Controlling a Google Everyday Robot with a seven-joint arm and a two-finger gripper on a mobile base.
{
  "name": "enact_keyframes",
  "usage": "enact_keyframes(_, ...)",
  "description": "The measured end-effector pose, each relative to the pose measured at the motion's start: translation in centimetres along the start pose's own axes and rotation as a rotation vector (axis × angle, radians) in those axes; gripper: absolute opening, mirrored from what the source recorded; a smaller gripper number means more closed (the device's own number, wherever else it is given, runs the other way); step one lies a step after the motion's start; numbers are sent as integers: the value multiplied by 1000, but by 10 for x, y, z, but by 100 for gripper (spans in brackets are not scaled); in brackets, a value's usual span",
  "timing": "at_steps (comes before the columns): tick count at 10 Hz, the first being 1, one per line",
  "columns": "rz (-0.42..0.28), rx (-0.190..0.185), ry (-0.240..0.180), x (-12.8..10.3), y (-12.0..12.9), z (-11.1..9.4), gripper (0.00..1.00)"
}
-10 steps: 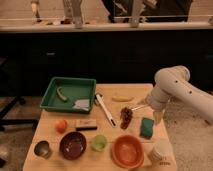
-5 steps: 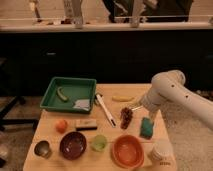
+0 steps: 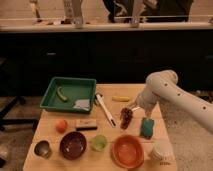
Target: Place grapes in tray
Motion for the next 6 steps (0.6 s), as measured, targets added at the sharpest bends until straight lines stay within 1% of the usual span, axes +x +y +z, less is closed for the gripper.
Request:
enact_keyframes(3,-61,-18,-30,7,-15,16,80)
enact_keyframes(4,-89,-17,-47,11,-17,22,80)
enact_keyframes(6,-144,-28,-84,15,-25,36,80)
